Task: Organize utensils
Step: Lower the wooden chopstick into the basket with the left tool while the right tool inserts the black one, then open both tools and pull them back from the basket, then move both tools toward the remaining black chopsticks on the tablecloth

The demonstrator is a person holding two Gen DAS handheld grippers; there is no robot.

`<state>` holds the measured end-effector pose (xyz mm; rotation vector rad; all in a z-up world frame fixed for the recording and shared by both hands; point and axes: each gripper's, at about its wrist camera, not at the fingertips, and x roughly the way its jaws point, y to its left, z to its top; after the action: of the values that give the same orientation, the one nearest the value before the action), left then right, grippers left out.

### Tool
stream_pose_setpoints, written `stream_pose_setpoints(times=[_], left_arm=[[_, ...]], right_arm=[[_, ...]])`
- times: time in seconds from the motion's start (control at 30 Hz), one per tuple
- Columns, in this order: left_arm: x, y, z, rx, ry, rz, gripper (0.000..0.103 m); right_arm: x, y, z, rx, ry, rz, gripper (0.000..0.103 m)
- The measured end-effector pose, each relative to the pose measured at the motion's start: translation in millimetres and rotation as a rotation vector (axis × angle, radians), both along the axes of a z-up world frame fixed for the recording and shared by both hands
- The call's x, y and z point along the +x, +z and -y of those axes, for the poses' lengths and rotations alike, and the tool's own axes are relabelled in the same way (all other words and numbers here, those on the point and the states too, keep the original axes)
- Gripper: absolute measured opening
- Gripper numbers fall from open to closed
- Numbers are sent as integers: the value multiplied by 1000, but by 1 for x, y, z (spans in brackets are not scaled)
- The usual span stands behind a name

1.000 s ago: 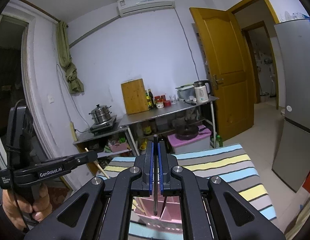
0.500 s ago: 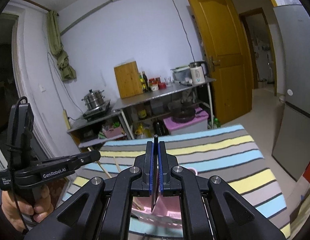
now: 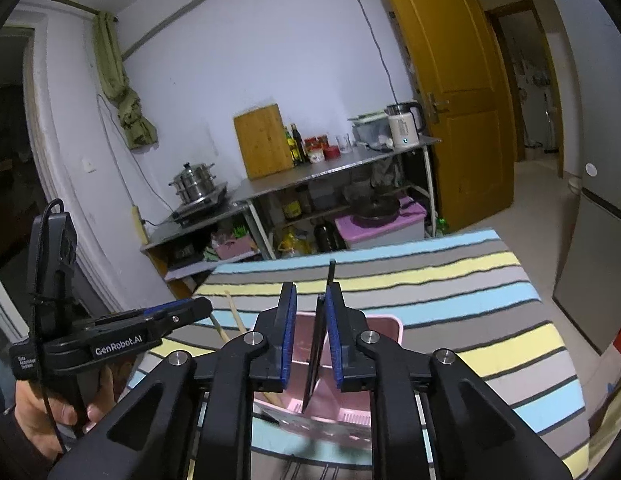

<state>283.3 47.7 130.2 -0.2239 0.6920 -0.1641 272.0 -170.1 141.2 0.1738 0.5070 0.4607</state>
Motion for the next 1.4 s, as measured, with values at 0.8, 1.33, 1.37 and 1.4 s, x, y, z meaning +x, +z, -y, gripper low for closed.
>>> stream_pose_setpoints(times=[0.8,1.33,1.37,1.4], left_arm=[[-124,-38,11,-38,-8,42,32],[-178,-97,29,-50,-33,-52,32],[-179,-99,29,-52,-34,-57,32],[-180,-102,30,-53,-34,-61,32]], right_arm=[[-107,-43,54,-2,-35,-43,20],[-145,-108,49,-67,1,-179,20],[-145,-112,47,-73,4,-188,20],[-144,-115,46,-76,7,-196,20]])
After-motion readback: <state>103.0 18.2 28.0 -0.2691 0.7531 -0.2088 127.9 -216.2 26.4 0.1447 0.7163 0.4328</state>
